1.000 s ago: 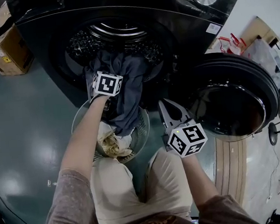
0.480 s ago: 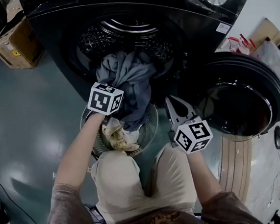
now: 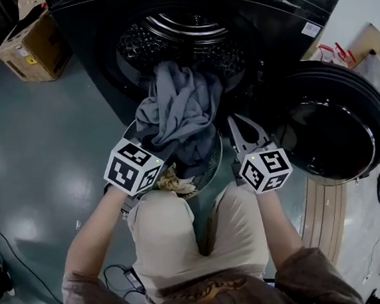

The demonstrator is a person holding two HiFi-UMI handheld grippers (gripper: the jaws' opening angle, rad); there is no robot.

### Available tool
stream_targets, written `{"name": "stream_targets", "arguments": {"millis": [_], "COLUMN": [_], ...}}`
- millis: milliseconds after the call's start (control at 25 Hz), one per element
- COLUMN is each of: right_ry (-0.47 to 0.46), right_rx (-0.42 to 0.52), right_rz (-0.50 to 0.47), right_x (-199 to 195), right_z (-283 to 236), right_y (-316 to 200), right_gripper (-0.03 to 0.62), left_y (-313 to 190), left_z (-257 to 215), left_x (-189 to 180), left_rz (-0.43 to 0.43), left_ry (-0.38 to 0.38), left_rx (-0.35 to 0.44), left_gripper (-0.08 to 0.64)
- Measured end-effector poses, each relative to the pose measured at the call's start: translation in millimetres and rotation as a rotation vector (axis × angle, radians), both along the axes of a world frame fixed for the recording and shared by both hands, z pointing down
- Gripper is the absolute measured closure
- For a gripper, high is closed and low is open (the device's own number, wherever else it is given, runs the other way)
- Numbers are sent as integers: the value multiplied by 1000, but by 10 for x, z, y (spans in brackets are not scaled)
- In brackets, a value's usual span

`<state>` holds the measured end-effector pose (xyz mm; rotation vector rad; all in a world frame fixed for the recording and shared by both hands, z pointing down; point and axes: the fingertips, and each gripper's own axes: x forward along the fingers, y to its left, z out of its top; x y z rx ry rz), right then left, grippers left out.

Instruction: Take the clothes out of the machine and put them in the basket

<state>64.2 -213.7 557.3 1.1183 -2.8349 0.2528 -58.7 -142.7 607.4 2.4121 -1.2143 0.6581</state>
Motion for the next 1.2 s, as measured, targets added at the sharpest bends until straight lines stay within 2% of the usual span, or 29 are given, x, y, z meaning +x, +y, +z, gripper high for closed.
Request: {"name": "stream_targets", "arguments": {"millis": [120,200,280,400,520,720,960,1120,1200], "right_ry": [-2,-3,-3,-4,0,8,22,36,42], "right_rx": [-6,-6,-4,-2,-1,5,13,16,14], "right_rz": [-6,-9,-9,0,10,18,31,46,59], "right_x": [-41,-65,-70,-34,-2,19,60,141,191], "right_z": [30,37,34,31,34,22,-4,-23,-23], "right_y": [15,29,44,38,44,106,189,231,235], "right_gripper": [595,595,595,595,595,595,595,595,595], "left_y": [137,199,257,208,-27,-513,-1243,-1666,-1807], "left_z": [32,95,107,-48,-109,77,439,614,702], "left_x": [29,4,-53,-170,-265,-226,-193,-131,-80], "left_rz": [16,15,5,-39,-81,-118,-194,-241,-259], "left_ry": [-32,-48,-32,-8,-31,-56,-110,-146,-187], "left_rx": [-4,-36,-66,-7,65,117,114,93,81], "left_gripper": [449,361,327,309,262,193,139,137,138]}}
